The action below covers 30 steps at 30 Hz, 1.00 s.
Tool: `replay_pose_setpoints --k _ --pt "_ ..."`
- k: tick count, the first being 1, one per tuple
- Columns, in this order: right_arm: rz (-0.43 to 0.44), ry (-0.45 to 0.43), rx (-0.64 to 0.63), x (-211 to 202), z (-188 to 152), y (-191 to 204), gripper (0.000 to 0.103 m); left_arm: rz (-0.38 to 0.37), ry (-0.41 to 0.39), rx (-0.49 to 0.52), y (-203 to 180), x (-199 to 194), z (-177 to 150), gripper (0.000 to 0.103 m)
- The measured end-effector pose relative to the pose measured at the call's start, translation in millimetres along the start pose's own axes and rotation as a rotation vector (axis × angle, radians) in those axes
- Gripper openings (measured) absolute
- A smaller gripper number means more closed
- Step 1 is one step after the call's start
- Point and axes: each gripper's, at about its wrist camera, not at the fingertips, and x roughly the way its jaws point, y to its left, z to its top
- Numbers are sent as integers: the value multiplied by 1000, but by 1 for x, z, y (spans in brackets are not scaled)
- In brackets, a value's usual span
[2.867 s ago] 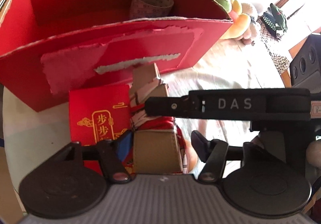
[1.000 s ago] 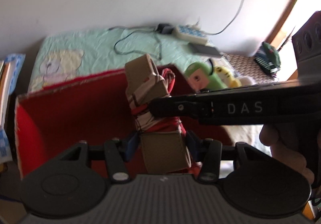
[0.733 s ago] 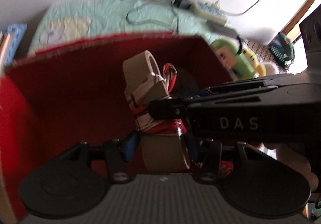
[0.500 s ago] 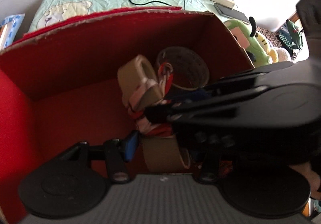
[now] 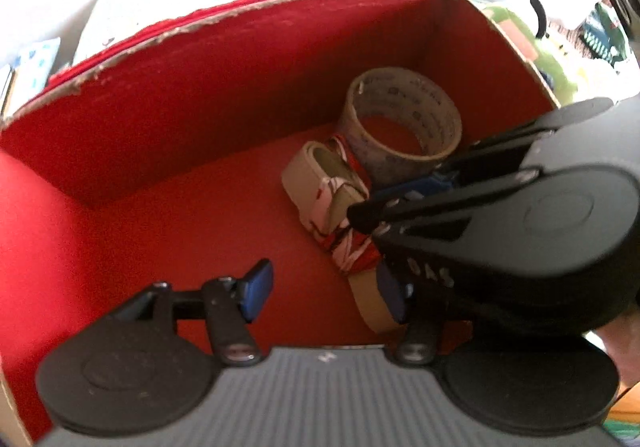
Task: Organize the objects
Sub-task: 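Lower the strap beside the tape roll and open the right gripper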
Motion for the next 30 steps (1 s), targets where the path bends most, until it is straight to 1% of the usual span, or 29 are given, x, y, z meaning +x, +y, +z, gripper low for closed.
replay_pose_setpoints --k 3,5,9,14,20,23,30 --pt "33 -14 47 -2 -3 -7 18 31 6 11 -3 1 1 66" --pt "17 -36 37 -6 -5 -5 18 49 9 15 -4 1 0 69" --pt "-18 -82 30 -12 -10 -3 18 91 5 22 -7 1 -1 69" --pt "-50 -108 16 -14 -14 2 18 141 -5 36 -10 0 -2 70" --pt "-58 -125 20 -11 -9 -2 18 155 -4 13 -7 -2 -1 71" --pt "-47 -130 34 -4 -2 1 17 169 -11 12 -7 -4 -2 71" --pt "-15 -142 53 -4 -1 -4 17 194 -27 13 -7 -7 -2 71"
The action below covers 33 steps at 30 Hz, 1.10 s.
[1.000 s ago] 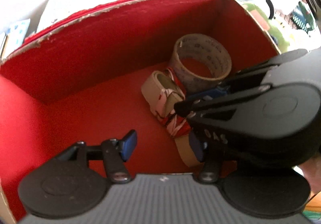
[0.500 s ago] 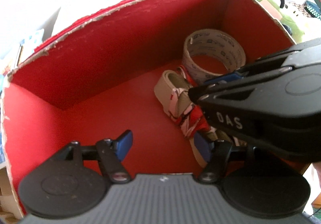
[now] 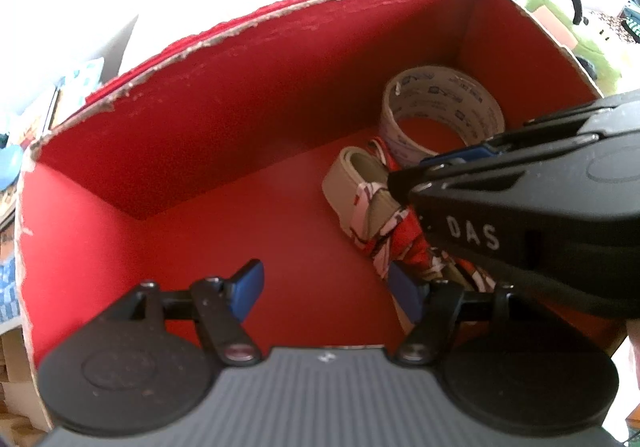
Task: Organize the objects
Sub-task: 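Lower the strap beside the tape roll and open the right gripper, then withdraw the right gripper from the box and raise it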
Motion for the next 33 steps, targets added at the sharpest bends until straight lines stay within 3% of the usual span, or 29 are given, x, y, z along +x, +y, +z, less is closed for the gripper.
replay_pose_setpoints --k 33 --pt "-1 -95 22 -7 -8 2 8 103 -56 -5 -11 -23 -10 72"
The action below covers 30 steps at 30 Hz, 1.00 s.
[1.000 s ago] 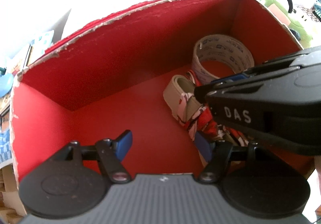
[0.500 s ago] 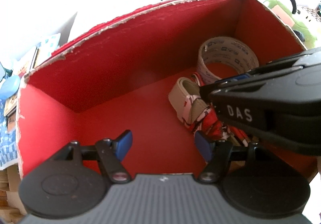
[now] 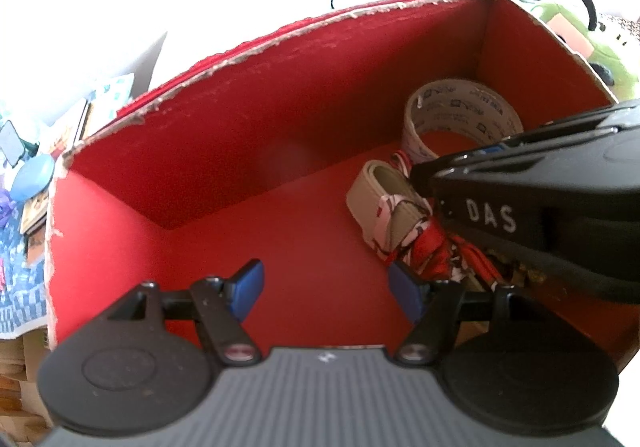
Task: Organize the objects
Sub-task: 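Withdraw the right gripper from the box and raise it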
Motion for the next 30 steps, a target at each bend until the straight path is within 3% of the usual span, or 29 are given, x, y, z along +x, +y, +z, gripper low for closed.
replay_pose_setpoints --k 17,30 --pt "-3 -36 2 -4 -3 0 8 31 -9 2 0 15 2 73" --pt "26 -69 10 -6 -4 -2 15 63 -10 -3 1 21 5 73"
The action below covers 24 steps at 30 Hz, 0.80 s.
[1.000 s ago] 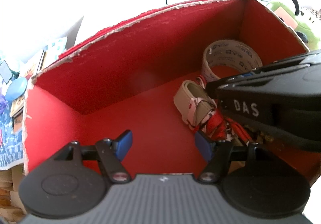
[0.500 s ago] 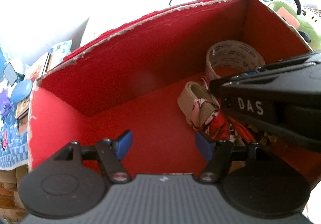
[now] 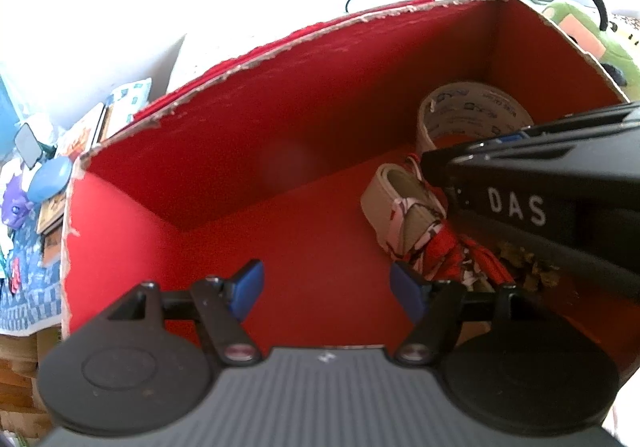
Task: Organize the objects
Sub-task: 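Withdraw the right gripper from the box and raise it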
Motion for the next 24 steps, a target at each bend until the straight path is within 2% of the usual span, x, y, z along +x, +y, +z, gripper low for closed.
replay_pose_setpoints --k 11,18,21,24 --pt "-19 -22 3 -2 -1 -1 14 30 25 -33 2 5 3 73" --pt "-24 -60 11 -7 -2 -2 17 109 23 -58 -1 2 5 74" --pt "-4 -74 22 -11 -1 -6 17 115 9 -91 1 -10 6 74" --pt "-9 -103 18 -21 -1 -6 19 168 -13 -91 -4 -23 6 74"
